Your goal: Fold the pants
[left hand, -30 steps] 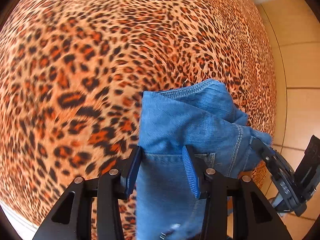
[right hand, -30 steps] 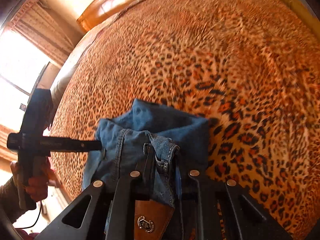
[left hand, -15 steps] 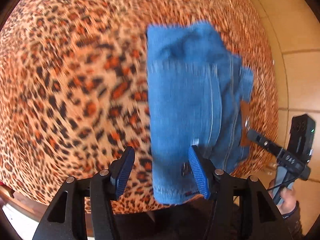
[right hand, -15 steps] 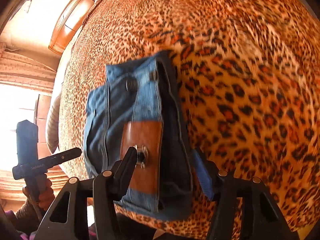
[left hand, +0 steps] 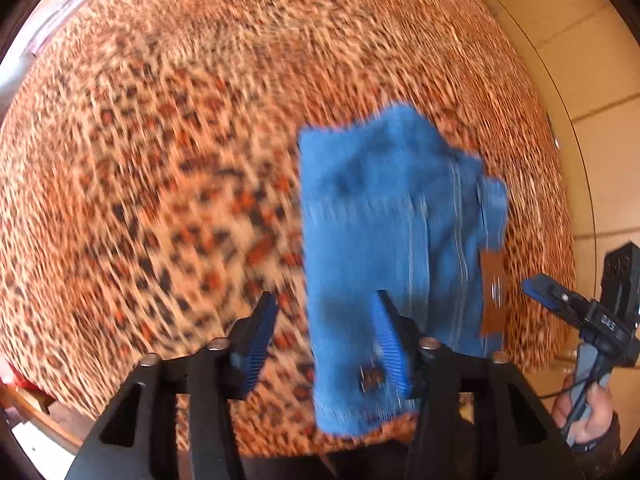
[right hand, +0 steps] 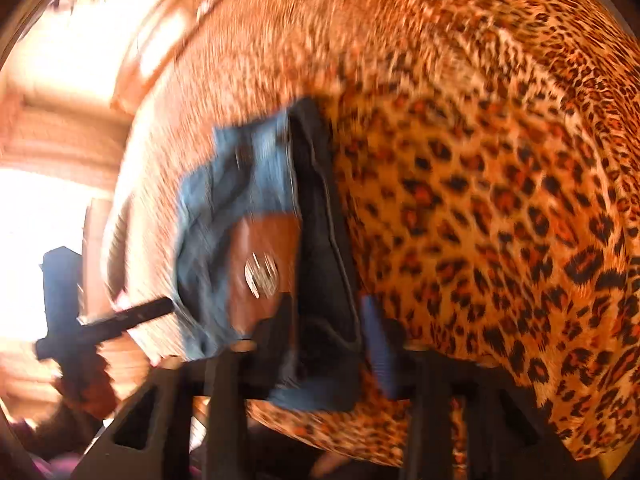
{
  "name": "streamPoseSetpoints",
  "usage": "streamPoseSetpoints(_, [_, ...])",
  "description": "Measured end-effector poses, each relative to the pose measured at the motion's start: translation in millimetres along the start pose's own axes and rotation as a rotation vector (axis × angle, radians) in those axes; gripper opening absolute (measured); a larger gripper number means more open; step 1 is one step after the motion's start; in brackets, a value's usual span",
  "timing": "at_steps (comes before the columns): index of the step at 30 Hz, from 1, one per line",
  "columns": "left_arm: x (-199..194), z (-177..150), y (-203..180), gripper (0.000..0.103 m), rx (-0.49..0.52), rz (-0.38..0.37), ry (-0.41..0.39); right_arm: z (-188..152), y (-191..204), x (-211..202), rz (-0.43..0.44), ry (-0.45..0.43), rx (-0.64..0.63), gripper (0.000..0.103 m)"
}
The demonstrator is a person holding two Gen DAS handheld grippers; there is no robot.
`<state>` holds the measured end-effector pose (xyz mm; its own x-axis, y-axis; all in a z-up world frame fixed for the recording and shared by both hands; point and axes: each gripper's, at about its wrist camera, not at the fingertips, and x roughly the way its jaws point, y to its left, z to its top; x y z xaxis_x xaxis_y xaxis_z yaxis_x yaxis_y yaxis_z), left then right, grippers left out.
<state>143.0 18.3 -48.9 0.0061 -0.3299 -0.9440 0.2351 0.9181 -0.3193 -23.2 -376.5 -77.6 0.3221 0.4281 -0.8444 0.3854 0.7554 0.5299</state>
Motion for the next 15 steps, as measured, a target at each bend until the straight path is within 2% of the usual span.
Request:
streamPoseSetpoints(2, [6.7,19.8,0.7,0.065,-0.031,-0.023,-0.001,20.4,5.2,3.1,0.008,-0.028,0.008,0.07])
streamPoseSetpoints(5, [24.4,40.8,7.1,0.064,-0.056,-0.012,0.04,43.7,17.1,23.5,0.008,-0.027,0.003,0.07])
streamPoseSetpoints(8, [37.8,52.9,11.9,0.063,-0.094,0.022,0.048,59.3,29.7,50.3,-0.074,-0.004,-0.037,0.07])
streamPoseSetpoints(10, [43.4,53.7,8.3,0.063,-0.097,0.028,0.031,63.7,39.5,70.3,-0.095,0.017,-0.035,0.07])
streamPoseSetpoints(15, [52.7,47.8,-10.9,0.063,-0.035,0.074,-0.02,55.6,36.8,84.3,-0.12,0.015,-0.056,0.07])
